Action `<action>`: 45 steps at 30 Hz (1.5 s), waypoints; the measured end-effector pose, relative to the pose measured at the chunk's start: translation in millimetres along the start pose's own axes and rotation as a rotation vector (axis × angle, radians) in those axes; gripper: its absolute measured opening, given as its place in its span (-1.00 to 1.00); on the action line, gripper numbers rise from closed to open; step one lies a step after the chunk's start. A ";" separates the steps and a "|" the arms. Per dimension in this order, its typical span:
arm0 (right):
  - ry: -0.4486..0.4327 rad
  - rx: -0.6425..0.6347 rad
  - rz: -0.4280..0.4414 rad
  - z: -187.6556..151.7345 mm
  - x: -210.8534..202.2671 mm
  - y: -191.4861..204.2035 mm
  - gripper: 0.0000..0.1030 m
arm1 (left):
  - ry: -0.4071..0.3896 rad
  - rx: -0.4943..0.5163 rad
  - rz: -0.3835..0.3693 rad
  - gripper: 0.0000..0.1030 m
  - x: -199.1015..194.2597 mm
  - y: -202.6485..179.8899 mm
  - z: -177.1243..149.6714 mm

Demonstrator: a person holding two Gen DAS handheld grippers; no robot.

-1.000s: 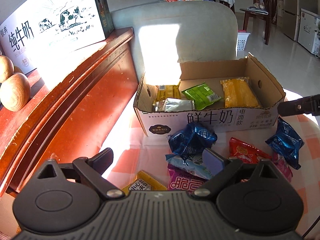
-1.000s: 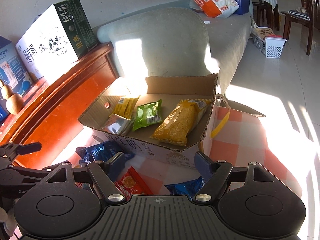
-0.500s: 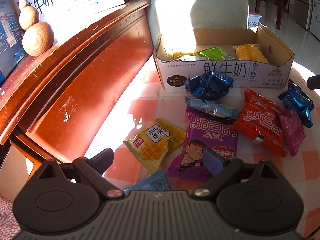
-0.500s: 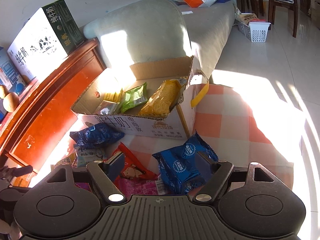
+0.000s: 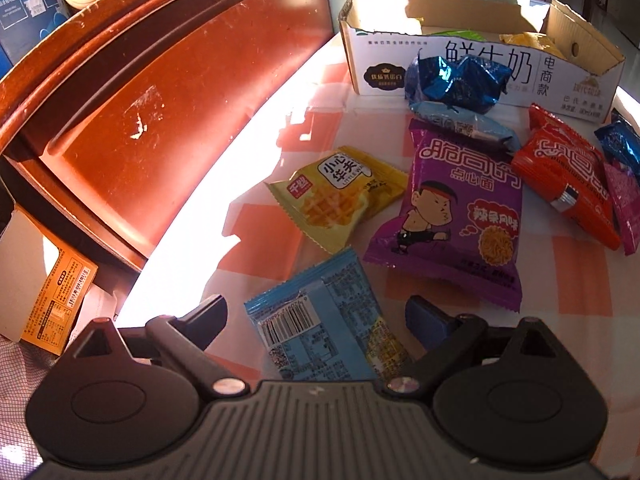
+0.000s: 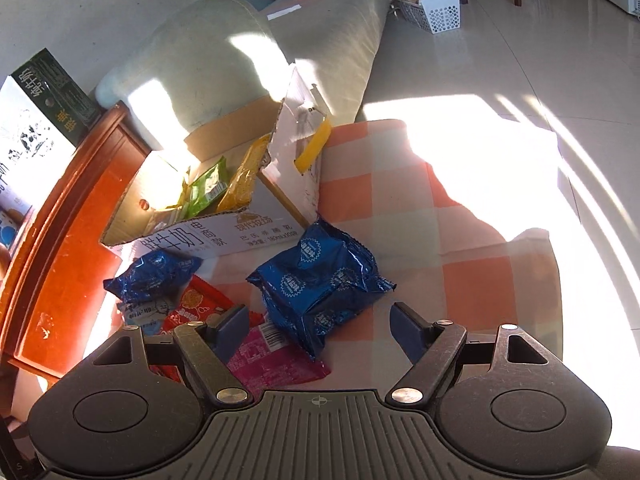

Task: Organize snacks
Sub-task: 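Move both tools back toward the remaining snack bags, then grasp dark blue foil bag with right gripper while left gripper grasps light blue bag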

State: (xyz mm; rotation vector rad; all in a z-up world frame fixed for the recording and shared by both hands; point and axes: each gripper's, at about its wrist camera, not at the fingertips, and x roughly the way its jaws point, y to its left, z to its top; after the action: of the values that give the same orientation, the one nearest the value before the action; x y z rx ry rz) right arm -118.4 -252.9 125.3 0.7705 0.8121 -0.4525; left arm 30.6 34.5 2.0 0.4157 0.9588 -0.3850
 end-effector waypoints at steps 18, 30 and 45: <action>0.053 0.233 -0.048 13.7 59.6 2.5 0.68 | -0.067 -0.017 -0.180 0.17 -16.6 -16.0 -11.2; 0.026 0.263 -0.088 20.4 80.8 12.3 0.84 | -0.101 0.069 -0.199 0.18 -28.2 -36.0 -16.1; -0.002 0.040 -0.139 13.8 83.4 28.4 0.64 | -0.014 -0.032 -0.193 0.99 -8.4 -21.2 -16.0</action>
State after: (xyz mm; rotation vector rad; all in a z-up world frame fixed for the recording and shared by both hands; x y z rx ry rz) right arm -42.5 -251.2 78.5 0.7535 0.8603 -0.5946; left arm 4.7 25.4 -2.6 0.2919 0.9929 -0.5463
